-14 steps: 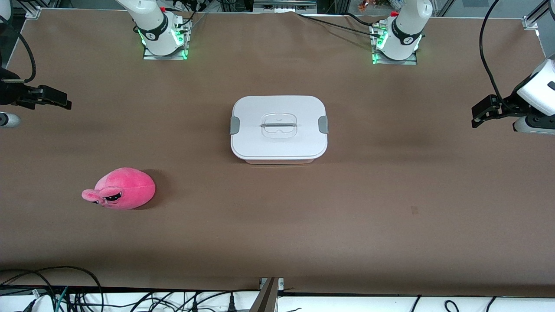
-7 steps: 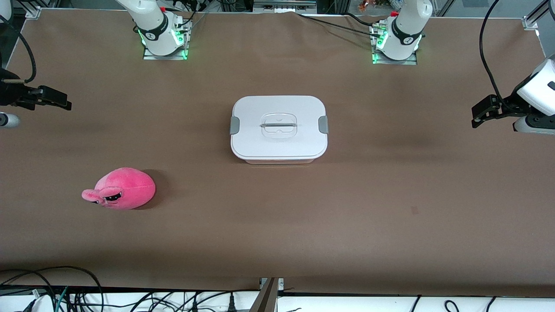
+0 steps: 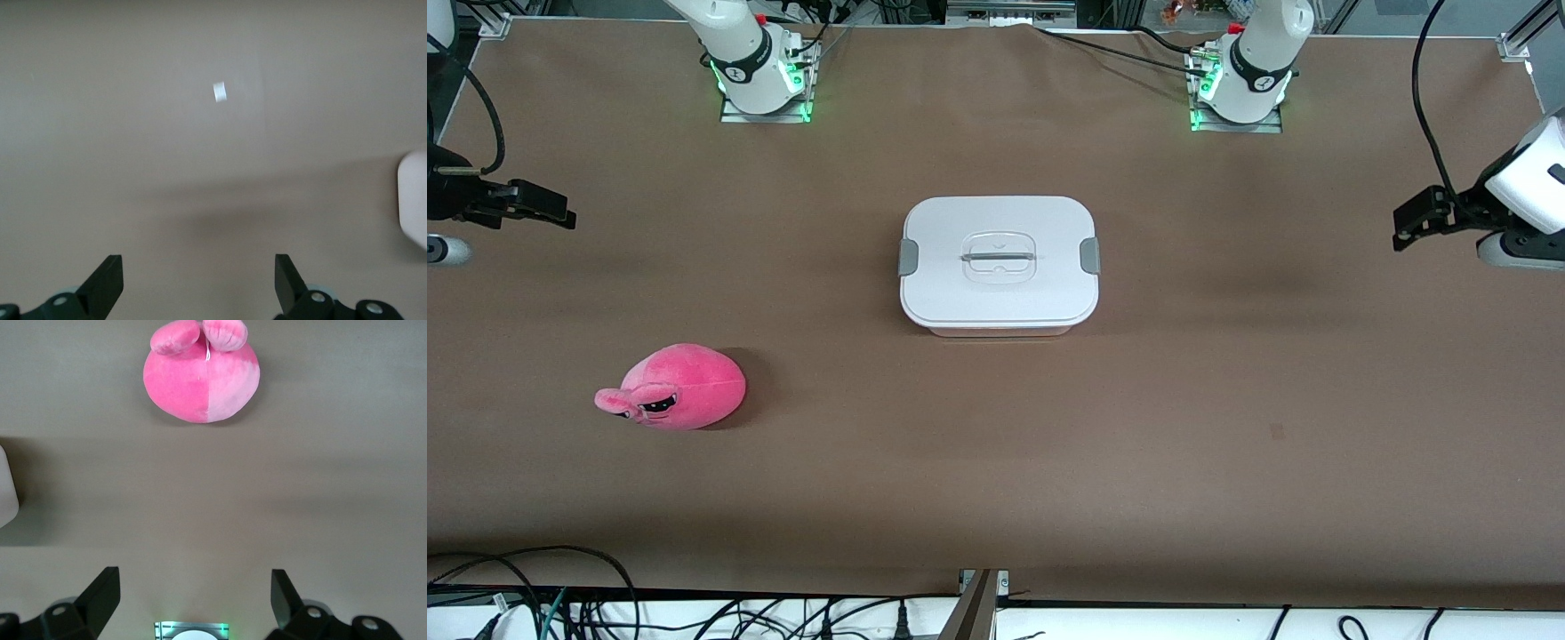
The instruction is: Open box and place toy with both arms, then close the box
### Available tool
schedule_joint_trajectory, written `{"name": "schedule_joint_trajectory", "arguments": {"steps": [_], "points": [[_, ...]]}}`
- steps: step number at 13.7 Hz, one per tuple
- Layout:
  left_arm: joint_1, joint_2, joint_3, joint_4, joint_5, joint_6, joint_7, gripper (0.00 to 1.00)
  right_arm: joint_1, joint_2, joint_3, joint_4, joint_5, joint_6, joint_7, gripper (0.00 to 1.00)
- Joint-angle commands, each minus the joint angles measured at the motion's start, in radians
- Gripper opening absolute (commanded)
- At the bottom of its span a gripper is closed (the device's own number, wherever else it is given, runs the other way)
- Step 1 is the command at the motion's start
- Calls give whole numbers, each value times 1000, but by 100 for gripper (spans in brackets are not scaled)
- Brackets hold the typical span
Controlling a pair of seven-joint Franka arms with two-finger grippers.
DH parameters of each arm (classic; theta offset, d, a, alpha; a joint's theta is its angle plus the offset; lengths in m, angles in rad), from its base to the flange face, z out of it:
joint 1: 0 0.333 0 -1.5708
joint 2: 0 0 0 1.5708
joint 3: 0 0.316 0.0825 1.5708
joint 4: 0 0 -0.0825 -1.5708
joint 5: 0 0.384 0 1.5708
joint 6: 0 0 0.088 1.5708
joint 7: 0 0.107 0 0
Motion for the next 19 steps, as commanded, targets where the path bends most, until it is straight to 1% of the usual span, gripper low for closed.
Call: {"name": "schedule_joint_trajectory", "arguments": {"steps": [1, 3, 4, 6, 8, 10, 11, 12, 13, 15, 16, 18, 19], "points": [[-11, 10, -15, 60, -17, -156, 22, 100, -6, 29, 6, 45, -14, -5, -1, 100], [-13, 10, -73, 65, -22, -252, 25, 100, -6, 46, 6, 45, -14, 1, -1, 100], [-18, 10, -111, 65, -22, -285, 25, 100, -6, 66, 4, 45, -17, 27, -1, 100], [-24, 15, -193, 63, -21, -300, 33, 100, -7, 121, 3, 45, -25, 70, 1, 100], [-24, 51, -222, 63, -25, -300, 80, 100, -10, 169, 3, 45, -43, 108, -1, 100], [-27, 94, -236, 66, -112, -285, 180, 100, -6, 212, 3, 45, -43, 206, 8, 100], [-39, 131, -240, 66, -164, -276, 223, 100, -6, 233, 3, 44, -42, 243, 11, 100], [-51, 165, -241, 69, -189, -262, 267, 100, -3, 252, 3, 44, -40, 274, 13, 100], [-71, 211, -241, 83, -194, -226, 322, 100, -1, 272, 4, 42, -40, 306, 13, 100], [-155, 312, -247, 88, -194, -97, 436, 100, 2, 318, 6, 41, -31, 382, 14, 100], [-206, 346, -247, 88, -194, -24, 471, 100, 2, 336, 6, 38, -29, 422, 14, 100], [-318, 402, -247, 91, -192, 73, 517, 100, 6, 364, 10, 36, -26, 467, 16, 100], [-371, 410, -245, 95, -183, 138, 519, 100, 12, 368, 10, 36, -26, 492, 16, 100]]}}
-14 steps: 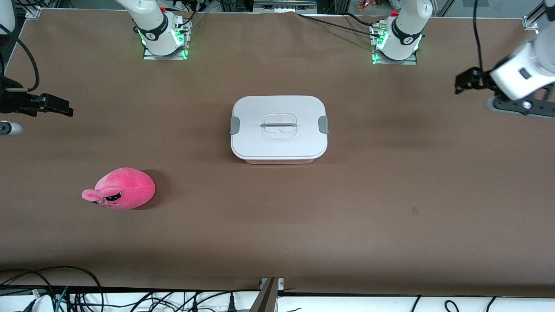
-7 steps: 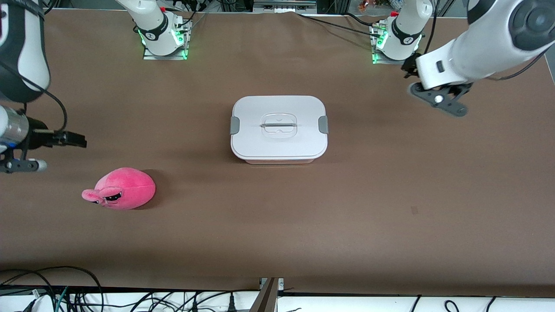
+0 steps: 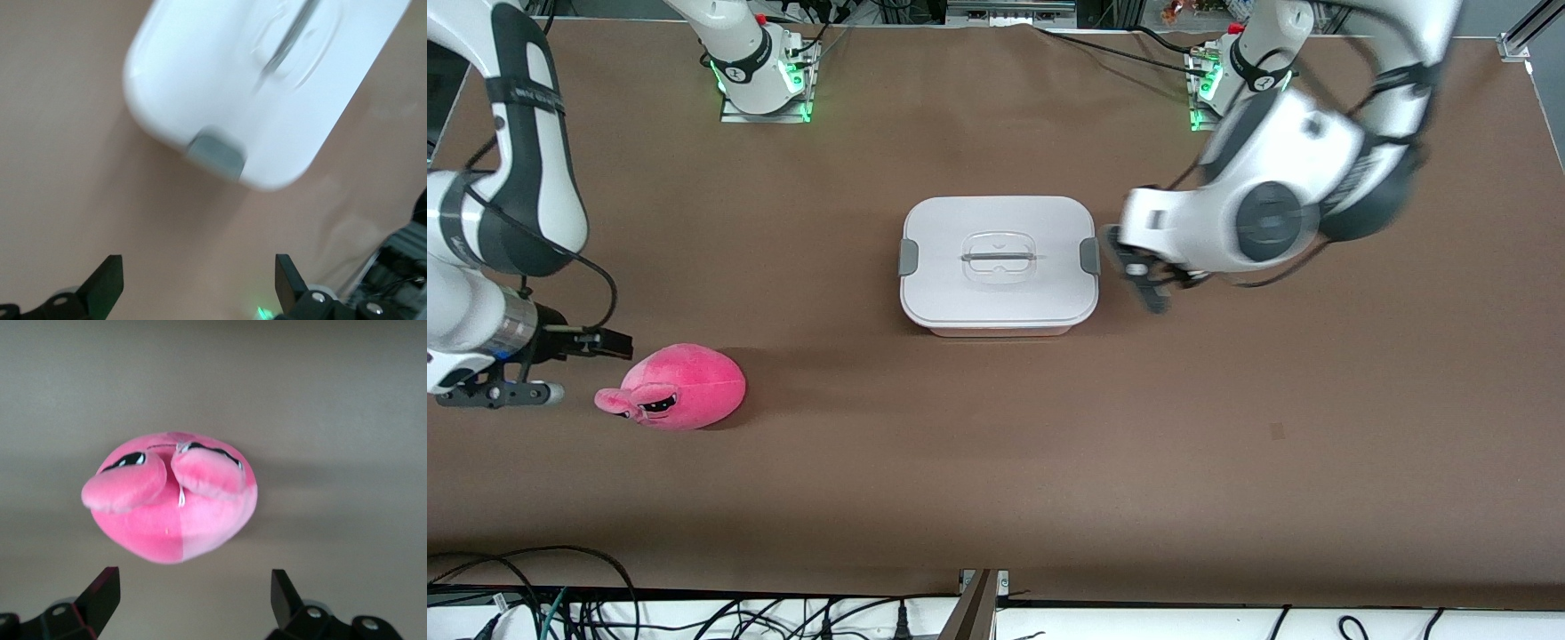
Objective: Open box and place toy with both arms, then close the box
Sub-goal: 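Reach the left gripper to the lid handle while the right gripper reaches the toy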
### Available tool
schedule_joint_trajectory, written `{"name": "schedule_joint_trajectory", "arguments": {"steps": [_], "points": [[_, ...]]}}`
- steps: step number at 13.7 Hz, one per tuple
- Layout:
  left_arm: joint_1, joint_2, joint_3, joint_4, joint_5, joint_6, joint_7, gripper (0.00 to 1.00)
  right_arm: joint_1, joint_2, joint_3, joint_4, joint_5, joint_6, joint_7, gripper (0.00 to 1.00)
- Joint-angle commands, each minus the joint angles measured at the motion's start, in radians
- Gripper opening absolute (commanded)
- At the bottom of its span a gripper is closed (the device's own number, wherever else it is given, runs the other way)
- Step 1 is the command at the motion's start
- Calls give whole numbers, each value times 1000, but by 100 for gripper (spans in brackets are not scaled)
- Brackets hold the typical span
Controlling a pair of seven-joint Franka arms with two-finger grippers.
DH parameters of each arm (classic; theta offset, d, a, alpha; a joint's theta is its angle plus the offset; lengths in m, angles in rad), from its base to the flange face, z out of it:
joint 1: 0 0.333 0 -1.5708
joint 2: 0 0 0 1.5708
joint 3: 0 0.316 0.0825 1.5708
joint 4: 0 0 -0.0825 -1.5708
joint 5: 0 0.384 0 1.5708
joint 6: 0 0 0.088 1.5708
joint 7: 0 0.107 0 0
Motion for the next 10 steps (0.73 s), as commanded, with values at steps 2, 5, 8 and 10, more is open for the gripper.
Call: {"name": "schedule_joint_trajectory", "arguments": {"steps": [2, 5, 8, 10], "points": [[-171, 41, 15, 49, 8, 179, 48, 100, 12, 35, 7, 15, 3, 66, 16, 100], [-260, 80, 15, 33, 60, 312, 45, 100, 12, 61, 10, 3, 26, 126, 16, 100], [-269, 120, 14, 33, 125, 385, 49, 100, 12, 74, 10, -45, 26, 201, 16, 100], [-271, 140, 14, 36, 129, 413, 51, 80, 12, 77, 12, -88, 26, 264, 16, 100]]}}
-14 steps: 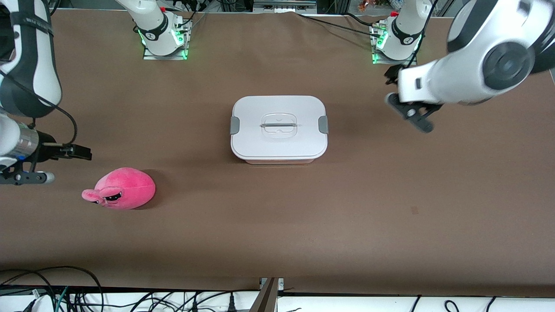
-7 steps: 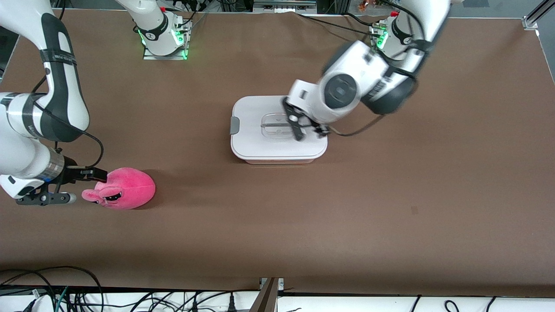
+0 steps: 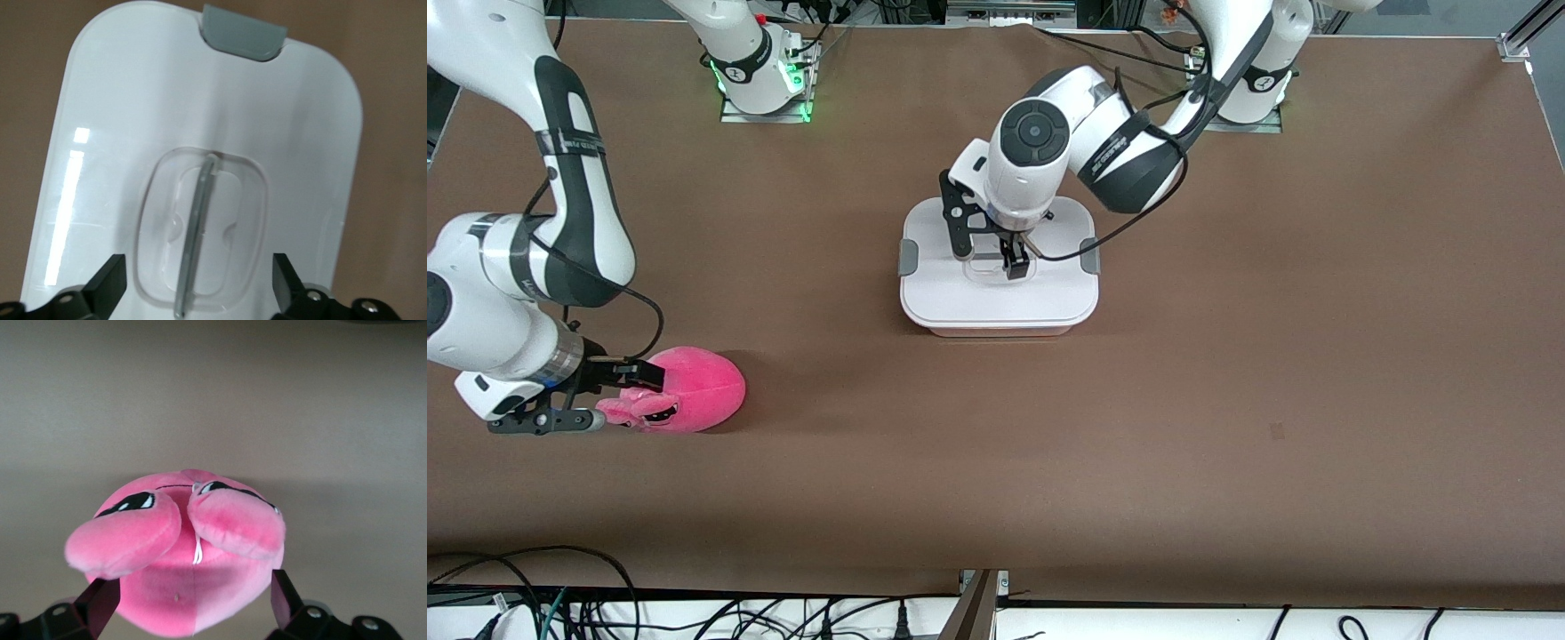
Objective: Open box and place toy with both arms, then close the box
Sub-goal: 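Grasp the lid handle with the left gripper while the right gripper grasps the toy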
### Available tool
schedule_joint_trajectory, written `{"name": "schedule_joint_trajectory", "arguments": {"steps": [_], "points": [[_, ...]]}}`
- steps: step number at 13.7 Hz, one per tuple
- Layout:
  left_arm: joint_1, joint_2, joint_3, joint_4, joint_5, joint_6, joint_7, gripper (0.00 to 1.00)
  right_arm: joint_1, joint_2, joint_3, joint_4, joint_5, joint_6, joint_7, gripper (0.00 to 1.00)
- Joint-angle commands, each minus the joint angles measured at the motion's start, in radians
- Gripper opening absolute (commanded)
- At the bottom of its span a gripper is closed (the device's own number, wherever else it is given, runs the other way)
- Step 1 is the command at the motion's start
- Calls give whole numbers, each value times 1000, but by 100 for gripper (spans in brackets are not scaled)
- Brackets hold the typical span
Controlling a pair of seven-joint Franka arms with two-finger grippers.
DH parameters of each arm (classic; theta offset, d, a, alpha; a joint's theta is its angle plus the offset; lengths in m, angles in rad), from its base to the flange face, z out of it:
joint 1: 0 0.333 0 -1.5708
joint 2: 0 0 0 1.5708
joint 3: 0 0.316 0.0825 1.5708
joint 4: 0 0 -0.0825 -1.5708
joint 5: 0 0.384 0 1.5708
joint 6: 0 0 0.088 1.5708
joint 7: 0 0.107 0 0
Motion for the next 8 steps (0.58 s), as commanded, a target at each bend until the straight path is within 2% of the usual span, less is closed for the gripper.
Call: {"name": "schedule_joint_trajectory", "arguments": {"steps": [1, 2, 3, 4, 5, 6, 7, 8], "points": [[-8, 26, 9, 22, 25, 22, 28, 68, -3, -4, 5, -62, 13, 82, 9, 100], [-7, 31, 9, 22, 25, 22, 28, 57, -3, -2, 5, -68, 13, 97, 9, 100], [-7, 31, 9, 22, 25, 22, 28, 41, -3, 5, 5, -70, 13, 102, 9, 100], [-7, 31, 9, 22, 25, 22, 28, 17, -3, 9, 5, -70, 14, 111, 9, 100], [-7, 31, 9, 22, 25, 22, 28, 3, -3, 10, 5, -70, 16, 122, 8, 89], [-7, 31, 8, 21, 23, 20, 28, 0, -3, 10, 5, -70, 16, 123, 4, 55], [-7, 29, 8, 21, 23, 17, 28, 0, -1, 10, 5, -70, 16, 123, 4, 28], [-8, 26, 6, 21, 23, 14, 28, 0, 0, 10, 5, -71, 16, 123, 3, 9]]}}
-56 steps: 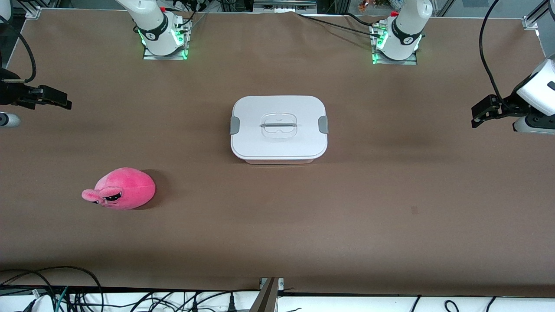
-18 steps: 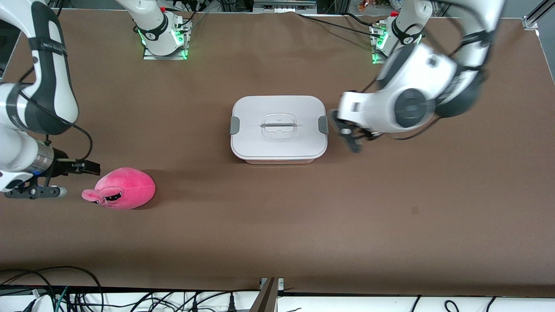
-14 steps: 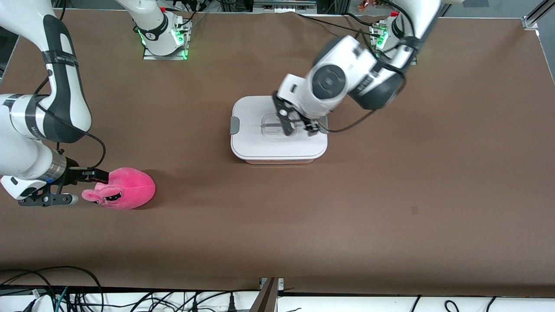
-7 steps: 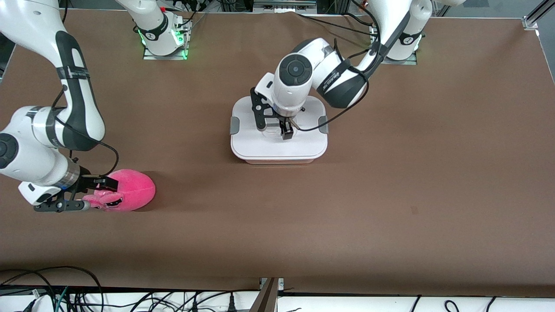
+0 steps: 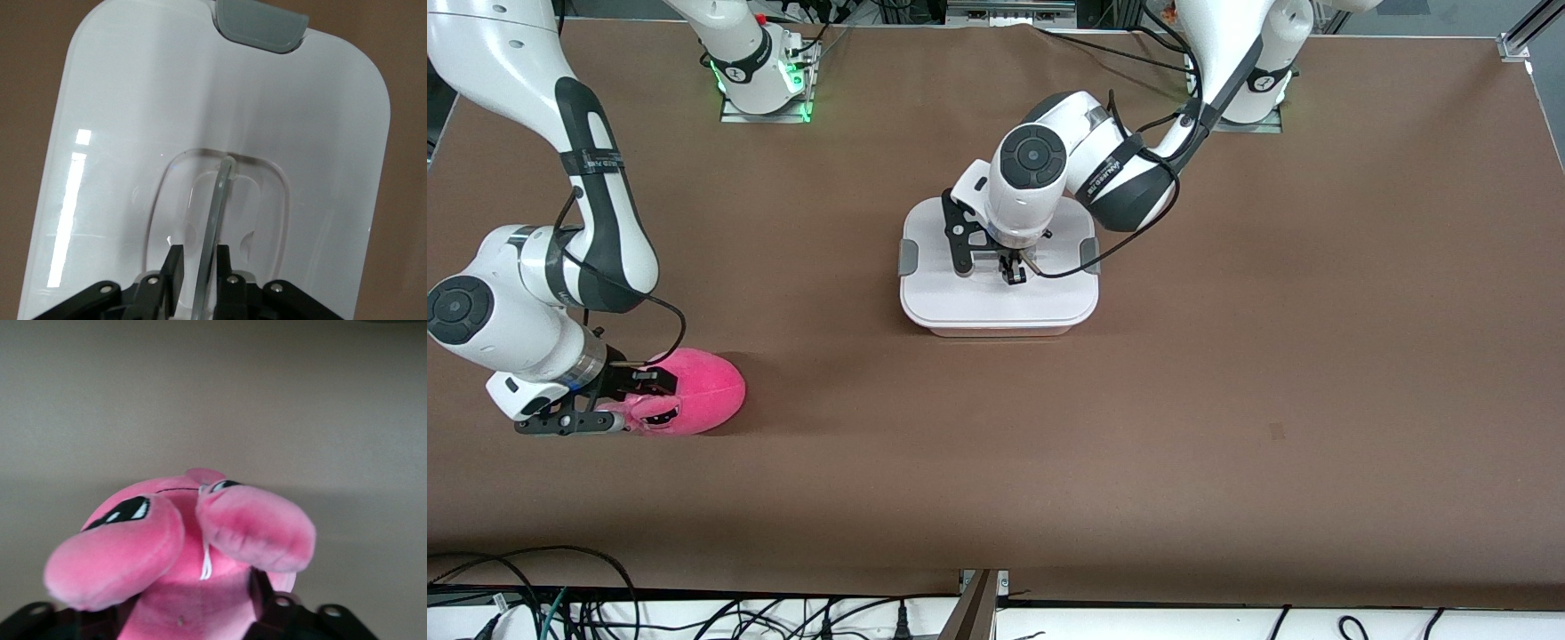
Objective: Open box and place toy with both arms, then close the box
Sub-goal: 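Grasp the lid handle with the left gripper while the right gripper grasps the toy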
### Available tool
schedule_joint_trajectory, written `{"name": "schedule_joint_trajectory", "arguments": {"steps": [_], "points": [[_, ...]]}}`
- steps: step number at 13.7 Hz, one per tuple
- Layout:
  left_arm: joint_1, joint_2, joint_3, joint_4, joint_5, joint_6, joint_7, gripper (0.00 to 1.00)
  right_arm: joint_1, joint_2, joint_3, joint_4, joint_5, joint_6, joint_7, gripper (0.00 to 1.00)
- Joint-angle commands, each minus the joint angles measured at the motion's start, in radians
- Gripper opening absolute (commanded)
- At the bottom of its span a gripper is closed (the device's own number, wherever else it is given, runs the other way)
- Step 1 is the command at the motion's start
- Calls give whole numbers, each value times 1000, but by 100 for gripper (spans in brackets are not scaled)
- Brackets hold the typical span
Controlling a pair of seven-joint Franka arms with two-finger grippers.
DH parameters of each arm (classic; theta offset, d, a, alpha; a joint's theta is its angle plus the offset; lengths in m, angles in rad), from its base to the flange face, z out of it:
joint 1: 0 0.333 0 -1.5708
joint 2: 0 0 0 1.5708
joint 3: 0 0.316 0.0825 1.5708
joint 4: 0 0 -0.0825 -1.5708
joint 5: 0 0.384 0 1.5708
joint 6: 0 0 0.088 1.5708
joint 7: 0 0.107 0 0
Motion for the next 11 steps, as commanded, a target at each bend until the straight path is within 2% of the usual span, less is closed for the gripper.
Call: {"name": "schedule_joint_trajectory", "arguments": {"steps": [1, 3, 7, 9, 11], "points": [[-8, -1, 2, 18, 17, -10, 18, 0, 6, -5, 6, -15, 13, 16, 3, 0], [-1, -4, -20, 20, 17, -14, 65, 0, 9, -5, 6, -17, 13, 16, 7, 0], [7, -47, -49, 38, 5, -108, 269, 0, 10, -6, 12, -13, 14, 8, 9, 0], [10, -81, -49, 38, 5, -153, 280, 0, 10, -16, 15, -6, 17, 3, -2, 0], [13, -139, -40, 48, 6, -209, 288, 0, 10, -49, 29, 2, 23, -58, -2, 0]]}}
